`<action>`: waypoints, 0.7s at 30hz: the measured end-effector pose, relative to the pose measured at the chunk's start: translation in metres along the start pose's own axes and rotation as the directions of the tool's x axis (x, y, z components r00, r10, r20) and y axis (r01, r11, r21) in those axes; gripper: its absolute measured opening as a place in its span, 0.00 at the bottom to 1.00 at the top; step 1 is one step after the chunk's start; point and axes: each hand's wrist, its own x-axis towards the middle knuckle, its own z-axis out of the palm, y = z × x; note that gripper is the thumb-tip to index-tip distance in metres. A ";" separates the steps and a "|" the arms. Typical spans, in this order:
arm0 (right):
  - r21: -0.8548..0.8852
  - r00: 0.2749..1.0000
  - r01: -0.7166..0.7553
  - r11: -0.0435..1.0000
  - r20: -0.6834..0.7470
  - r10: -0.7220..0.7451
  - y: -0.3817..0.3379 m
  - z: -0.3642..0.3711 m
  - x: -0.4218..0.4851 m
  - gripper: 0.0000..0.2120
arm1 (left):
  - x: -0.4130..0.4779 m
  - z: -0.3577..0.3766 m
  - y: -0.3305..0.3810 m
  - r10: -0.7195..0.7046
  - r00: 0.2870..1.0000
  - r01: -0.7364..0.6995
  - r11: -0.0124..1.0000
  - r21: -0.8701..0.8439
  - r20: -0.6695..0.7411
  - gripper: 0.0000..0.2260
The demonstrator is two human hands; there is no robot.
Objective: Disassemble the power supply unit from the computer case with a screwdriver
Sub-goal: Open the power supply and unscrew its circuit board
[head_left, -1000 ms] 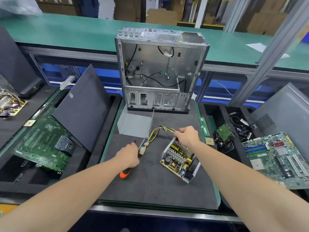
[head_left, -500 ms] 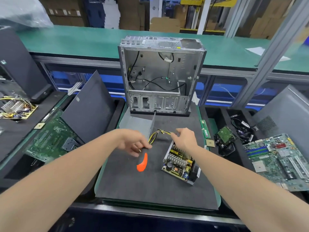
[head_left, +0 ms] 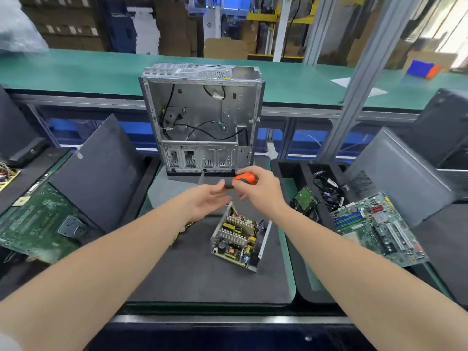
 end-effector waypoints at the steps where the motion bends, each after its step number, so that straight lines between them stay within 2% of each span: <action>1: -0.001 0.998 0.030 1.000 -0.048 -0.030 -0.002 -0.005 0.000 0.08 | -0.001 0.000 -0.004 0.024 0.998 -0.018 0.995 0.099 -0.054 0.22; 3: -0.041 0.989 0.076 0.996 -0.123 -0.081 -0.004 -0.015 0.000 0.07 | -0.006 -0.004 -0.014 0.186 0.972 -0.122 0.919 0.375 -0.140 0.28; 4: -0.079 0.984 0.100 0.992 -0.142 -0.110 -0.006 -0.019 0.000 0.07 | -0.008 -0.009 -0.017 0.330 0.937 -0.224 0.821 0.526 -0.117 0.25; 5: -0.118 0.979 0.127 0.985 -0.146 -0.144 -0.008 -0.022 0.001 0.07 | -0.009 -0.014 -0.019 0.459 0.888 -0.326 0.680 0.657 -0.034 0.19; 6: -0.156 0.975 0.155 0.976 -0.133 -0.176 -0.011 -0.024 0.001 0.07 | -0.011 -0.020 -0.020 0.516 0.853 -0.398 0.544 0.738 0.079 0.11; 7: -0.201 0.973 0.185 0.962 -0.103 -0.208 -0.015 -0.024 0.001 0.08 | -0.014 -0.024 -0.021 0.517 0.835 -0.449 0.444 0.775 0.188 0.07; 9: -0.305 0.967 0.240 0.922 -0.007 -0.254 -0.021 -0.020 -0.002 0.09 | -0.020 -0.030 -0.024 0.436 0.837 -0.492 0.333 0.804 0.331 0.10; 13: -0.447 0.954 0.294 0.845 0.192 -0.230 -0.025 0.004 -0.015 0.12 | -0.019 -0.040 -0.039 0.297 0.833 -0.518 0.121 0.847 0.467 0.18; 15: -0.473 0.948 0.298 0.829 0.246 -0.201 -0.021 0.017 -0.023 0.13 | -0.015 -0.048 -0.047 0.278 0.831 -0.515 0.059 0.855 0.481 0.18; 18: -0.482 0.956 0.275 0.832 0.231 -0.182 -0.013 0.034 -0.034 0.13 | -0.010 -0.059 -0.055 0.294 0.827 -0.515 0.050 0.856 0.480 0.17; 21: -0.490 0.960 0.270 0.829 0.204 -0.192 -0.009 0.045 -0.040 0.12 | -0.011 -0.069 -0.060 0.297 0.828 -0.524 0.109 0.845 0.475 0.29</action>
